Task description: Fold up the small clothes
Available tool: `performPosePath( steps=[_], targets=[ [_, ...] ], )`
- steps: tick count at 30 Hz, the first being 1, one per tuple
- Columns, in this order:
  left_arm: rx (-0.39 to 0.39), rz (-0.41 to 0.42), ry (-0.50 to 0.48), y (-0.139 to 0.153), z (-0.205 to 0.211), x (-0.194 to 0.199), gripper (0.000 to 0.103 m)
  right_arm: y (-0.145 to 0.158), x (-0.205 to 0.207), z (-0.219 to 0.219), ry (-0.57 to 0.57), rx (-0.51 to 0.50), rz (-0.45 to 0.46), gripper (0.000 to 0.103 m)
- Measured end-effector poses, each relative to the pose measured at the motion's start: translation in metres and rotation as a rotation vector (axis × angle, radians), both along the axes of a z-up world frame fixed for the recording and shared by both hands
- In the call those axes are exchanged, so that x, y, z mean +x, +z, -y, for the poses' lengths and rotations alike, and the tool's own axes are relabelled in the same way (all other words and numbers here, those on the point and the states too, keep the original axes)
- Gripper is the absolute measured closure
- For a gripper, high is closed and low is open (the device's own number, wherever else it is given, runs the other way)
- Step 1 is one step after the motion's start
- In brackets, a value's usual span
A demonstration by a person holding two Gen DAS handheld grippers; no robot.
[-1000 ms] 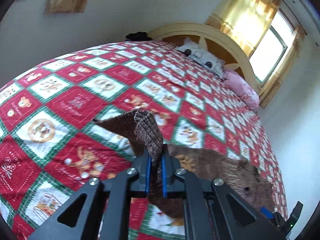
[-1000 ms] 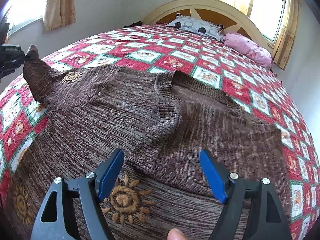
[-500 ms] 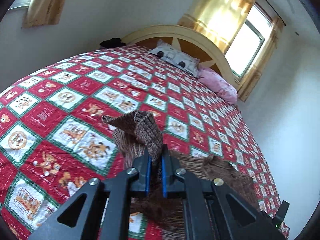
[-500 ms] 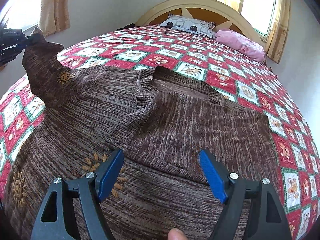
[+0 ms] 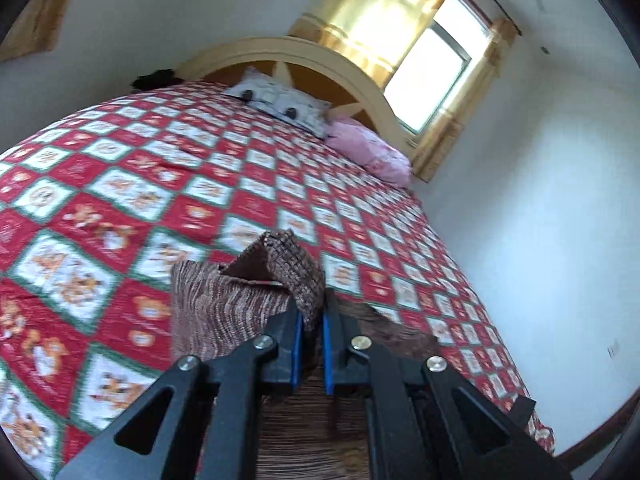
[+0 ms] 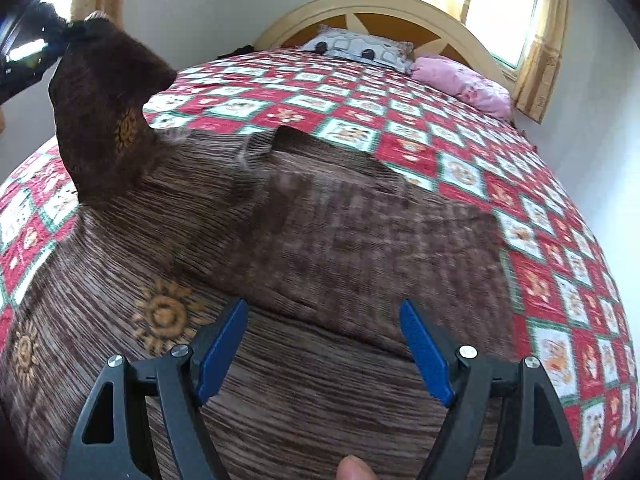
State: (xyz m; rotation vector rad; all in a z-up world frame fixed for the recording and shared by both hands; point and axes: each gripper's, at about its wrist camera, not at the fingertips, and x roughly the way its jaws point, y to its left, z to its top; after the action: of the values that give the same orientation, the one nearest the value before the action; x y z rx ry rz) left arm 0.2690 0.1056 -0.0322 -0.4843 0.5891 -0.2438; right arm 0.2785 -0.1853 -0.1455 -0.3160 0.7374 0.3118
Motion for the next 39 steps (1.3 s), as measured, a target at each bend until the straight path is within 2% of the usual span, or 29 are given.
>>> performPosePath(
  steps=[7, 16, 27, 30, 32, 34, 35, 37, 39],
  targets=[
    [-0.005, -0.001, -0.102, 0.000, 0.058, 0.007, 0.095, 0.003, -0.011, 0.038, -0.079, 0.009, -0.033, 0.024],
    [0.055, -0.031, -0.232, -0.024, 0.142, 0.006, 0.095, -0.004, -0.027, 0.073, -0.150, 0.020, -0.061, 0.024],
    [0.201, -0.073, -0.303, -0.068, 0.209, 0.005, 0.093, -0.017, -0.037, 0.091, -0.166, 0.066, -0.090, 0.024],
    [0.273, -0.070, -0.347, -0.073, 0.225, -0.001, 0.092, -0.019, -0.038, 0.093, -0.164, 0.077, -0.086, 0.024],
    [0.307, -0.053, -0.360, -0.070, 0.228, -0.005, 0.086, -0.019, -0.039, 0.093, -0.163, 0.082, -0.082, 0.024],
    [0.320, -0.027, -0.377, -0.063, 0.226, -0.013, 0.069, -0.020, -0.040, 0.093, -0.163, 0.083, -0.079, 0.024],
    [0.332, -0.008, -0.374, -0.059, 0.226, -0.016, 0.064, -0.020, -0.040, 0.093, -0.164, 0.083, -0.077, 0.024],
    [0.360, 0.043, -0.350, -0.047, 0.217, -0.026, 0.044, -0.020, -0.040, 0.093, -0.165, 0.083, -0.075, 0.024],
    [0.368, 0.072, -0.328, -0.040, 0.205, -0.032, 0.039, -0.021, -0.040, 0.093, -0.166, 0.082, -0.072, 0.024]
  ],
)
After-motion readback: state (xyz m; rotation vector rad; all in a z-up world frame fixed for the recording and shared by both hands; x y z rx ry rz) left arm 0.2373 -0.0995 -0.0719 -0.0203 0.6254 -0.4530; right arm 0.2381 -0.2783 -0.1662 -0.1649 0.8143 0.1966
